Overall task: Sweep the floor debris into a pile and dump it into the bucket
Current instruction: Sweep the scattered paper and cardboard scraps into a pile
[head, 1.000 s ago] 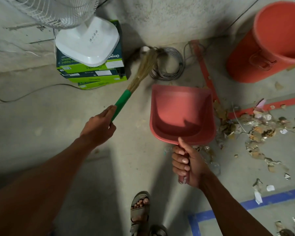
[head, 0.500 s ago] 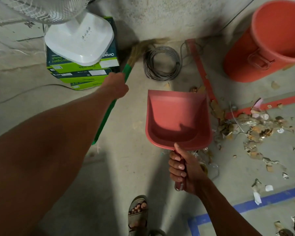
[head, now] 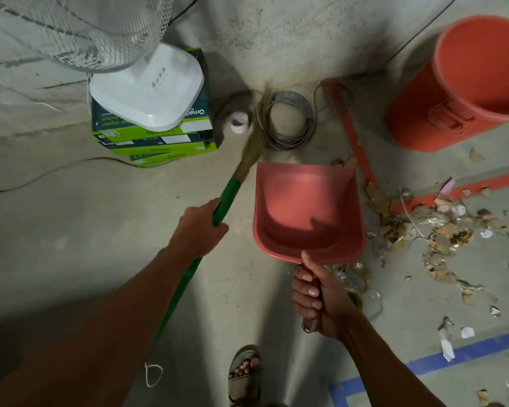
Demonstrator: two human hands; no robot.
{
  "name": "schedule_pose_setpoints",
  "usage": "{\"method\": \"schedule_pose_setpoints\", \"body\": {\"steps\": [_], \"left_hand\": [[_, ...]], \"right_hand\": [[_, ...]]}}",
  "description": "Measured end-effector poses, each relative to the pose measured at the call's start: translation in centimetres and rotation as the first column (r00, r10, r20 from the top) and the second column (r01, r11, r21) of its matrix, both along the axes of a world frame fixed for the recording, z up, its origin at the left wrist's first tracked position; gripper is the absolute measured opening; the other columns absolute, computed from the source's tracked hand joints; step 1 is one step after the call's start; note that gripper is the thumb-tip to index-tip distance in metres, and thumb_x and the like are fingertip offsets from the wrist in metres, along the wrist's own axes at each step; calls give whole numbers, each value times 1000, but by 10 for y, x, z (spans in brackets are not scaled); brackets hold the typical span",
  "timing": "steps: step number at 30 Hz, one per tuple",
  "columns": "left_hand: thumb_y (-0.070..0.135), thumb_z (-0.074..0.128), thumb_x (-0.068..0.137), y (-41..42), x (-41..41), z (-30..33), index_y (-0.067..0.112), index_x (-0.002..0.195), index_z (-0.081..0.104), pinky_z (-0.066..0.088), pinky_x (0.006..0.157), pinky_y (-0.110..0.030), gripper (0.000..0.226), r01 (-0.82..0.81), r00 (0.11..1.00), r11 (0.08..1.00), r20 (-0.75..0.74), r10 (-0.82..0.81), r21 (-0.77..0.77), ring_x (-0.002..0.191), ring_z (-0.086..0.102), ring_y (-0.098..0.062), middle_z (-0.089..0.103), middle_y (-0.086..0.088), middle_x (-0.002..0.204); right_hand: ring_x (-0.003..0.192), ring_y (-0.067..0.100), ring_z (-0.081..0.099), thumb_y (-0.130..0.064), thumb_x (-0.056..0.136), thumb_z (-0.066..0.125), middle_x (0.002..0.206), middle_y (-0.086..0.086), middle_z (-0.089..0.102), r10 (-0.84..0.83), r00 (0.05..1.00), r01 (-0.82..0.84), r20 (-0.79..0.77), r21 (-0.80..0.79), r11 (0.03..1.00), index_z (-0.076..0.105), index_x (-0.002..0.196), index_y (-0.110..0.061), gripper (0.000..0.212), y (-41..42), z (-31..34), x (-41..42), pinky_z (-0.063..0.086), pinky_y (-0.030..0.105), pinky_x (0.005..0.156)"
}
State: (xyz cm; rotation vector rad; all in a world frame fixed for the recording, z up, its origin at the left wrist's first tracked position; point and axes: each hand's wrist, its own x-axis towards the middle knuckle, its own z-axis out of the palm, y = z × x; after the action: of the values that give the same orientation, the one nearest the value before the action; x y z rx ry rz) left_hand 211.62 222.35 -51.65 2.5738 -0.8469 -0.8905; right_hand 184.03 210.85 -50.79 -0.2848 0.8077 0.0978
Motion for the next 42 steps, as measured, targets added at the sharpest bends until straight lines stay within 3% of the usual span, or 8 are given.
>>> {"method": "schedule_pose_setpoints", "body": {"steps": [7, 12, 17, 22, 29, 32, 37, 42], "left_hand": [[25, 66, 83, -3, 28, 17, 26, 146, 50, 56, 79, -42, 65, 54, 985, 994, 168, -38, -96, 87, 65, -39, 71, -13, 95], [27, 59, 89, -68, 73, 1, 15, 132, 55, 53, 78, -41, 45, -34, 988, 991, 152, 14, 127, 104, 63, -43, 59, -20, 113], [19, 61, 92, -103, 96, -32, 1, 126, 60, 54, 87, -44, 39, 113, 961, 952, 213, -177, 283, 116, 62, -43, 63, -25, 125], [24, 62, 85, -48, 72, -60, 13, 132, 56, 51, 81, -40, 48, 217, 953, 927, 140, -269, 305, 109, 60, -41, 61, -20, 116], [29, 69, 84, 75, 41, -34, 42, 152, 46, 49, 73, -29, 73, 249, 967, 944, 1, -255, 215, 93, 69, -28, 72, -8, 111], [31, 64, 87, 107, 31, -33, 44, 152, 41, 48, 63, -26, 70, 142, 988, 975, 31, -149, 173, 75, 65, -16, 69, 1, 97], [32, 63, 90, 94, 7, -40, 36, 148, 43, 56, 63, -32, 61, -2, 998, 992, 62, -6, 126, 68, 64, -21, 63, -2, 86], [33, 62, 87, 46, -38, -52, 32, 135, 54, 63, 71, -41, 49, 146, 989, 975, -49, -139, 169, 73, 66, -23, 64, -1, 91]], "right_hand": [[32, 4, 29, -49, 105, 56, 48, -8, 33, -10, 999, 11, 37, -35, 999, 44, 72, -20, 46, -17, 21, 27, 16, 23, 37], [31, 4, 35, -49, 104, 56, 46, -8, 37, 36, 996, -38, 85, 18, 999, 47, 70, -20, 45, -5, 14, 42, 24, 20, 34], [32, 5, 31, -51, 106, 50, 47, -8, 33, 79, 995, -81, 68, 20, 997, 44, 70, -22, 46, 10, -7, 37, 23, 21, 34], [33, 6, 27, -52, 104, 52, 49, -7, 30, 55, 998, -55, -28, 15, 998, 44, 69, -22, 47, 24, -26, 2, 17, 22, 35], [36, 6, 23, -51, 90, 77, 53, -6, 27, 32, 999, -32, -26, -4, 999, 44, 72, -20, 48, 23, 0, -32, 19, 24, 37], [37, 6, 22, -48, 92, 72, 53, -6, 28, 20, 1000, -21, -10, -28, 999, 44, 72, -19, 45, 12, 11, -33, 20, 23, 36], [36, 6, 28, -47, 106, 55, 51, -7, 33, -4, 999, 5, 43, -34, 999, 45, 73, -19, 45, 9, 17, -31, 22, 22, 35], [31, 5, 33, -46, 108, 46, 46, -7, 37, -28, 998, 28, 52, 0, 1000, 47, 70, -19, 47, 28, 10, -41, 25, 21, 33]]}}
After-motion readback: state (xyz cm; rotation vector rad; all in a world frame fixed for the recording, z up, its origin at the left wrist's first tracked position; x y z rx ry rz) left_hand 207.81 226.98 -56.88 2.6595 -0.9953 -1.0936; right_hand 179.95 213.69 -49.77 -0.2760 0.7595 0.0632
